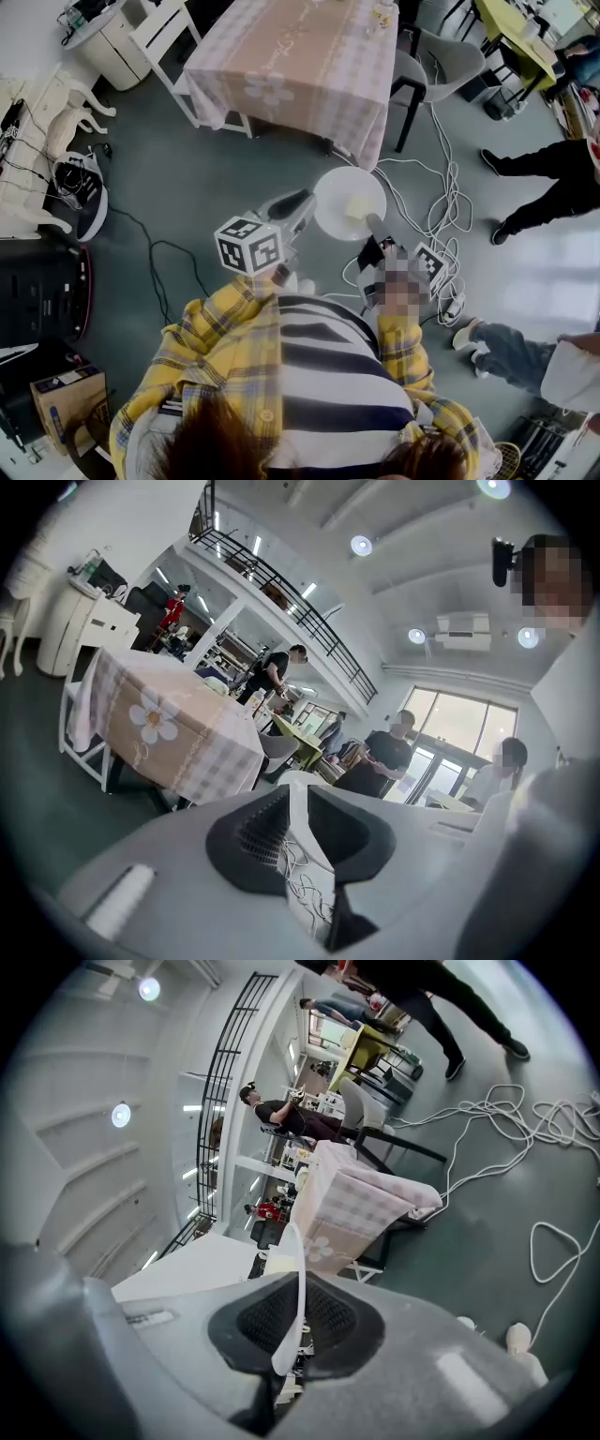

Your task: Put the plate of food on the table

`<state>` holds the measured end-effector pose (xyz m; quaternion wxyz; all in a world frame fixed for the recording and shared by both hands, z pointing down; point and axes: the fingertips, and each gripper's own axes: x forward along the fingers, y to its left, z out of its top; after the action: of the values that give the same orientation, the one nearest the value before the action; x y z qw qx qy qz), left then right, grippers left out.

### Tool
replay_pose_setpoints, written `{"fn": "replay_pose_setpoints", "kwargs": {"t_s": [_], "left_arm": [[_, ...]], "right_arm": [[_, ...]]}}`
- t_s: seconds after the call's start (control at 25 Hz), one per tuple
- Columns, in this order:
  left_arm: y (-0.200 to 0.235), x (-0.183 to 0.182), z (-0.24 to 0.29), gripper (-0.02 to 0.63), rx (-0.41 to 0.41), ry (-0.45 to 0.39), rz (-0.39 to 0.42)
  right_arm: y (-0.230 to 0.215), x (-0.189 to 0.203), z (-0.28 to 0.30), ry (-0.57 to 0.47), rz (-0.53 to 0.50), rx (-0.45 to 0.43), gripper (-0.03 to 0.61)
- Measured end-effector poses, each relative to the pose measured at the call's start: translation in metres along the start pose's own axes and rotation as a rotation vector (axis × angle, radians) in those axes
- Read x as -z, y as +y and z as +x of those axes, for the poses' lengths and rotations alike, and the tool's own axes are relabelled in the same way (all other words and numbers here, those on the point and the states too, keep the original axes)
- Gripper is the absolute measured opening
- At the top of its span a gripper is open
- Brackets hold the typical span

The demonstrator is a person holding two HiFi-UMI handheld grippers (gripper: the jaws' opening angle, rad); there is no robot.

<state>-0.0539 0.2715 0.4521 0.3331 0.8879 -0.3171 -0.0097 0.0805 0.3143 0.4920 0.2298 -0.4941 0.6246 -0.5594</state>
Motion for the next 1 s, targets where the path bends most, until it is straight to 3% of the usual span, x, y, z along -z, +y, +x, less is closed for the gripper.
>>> {"fn": "replay_pose_setpoints", "kwargs": {"t_s": [0.32,1.0], "left_arm": [[0.019,-0.019,0.017,0.009,-0.006,0.019,0.021],[0.077,-0.096,0.098,-0.002,0.042,0.025,-0.036]], "right_arm": [[0.006,-0.007,0.032,0.026,-0.005,0.005,0.009],[0.026,-0.067,0.133,0.034,-0.059,0.057,0.009]]}}
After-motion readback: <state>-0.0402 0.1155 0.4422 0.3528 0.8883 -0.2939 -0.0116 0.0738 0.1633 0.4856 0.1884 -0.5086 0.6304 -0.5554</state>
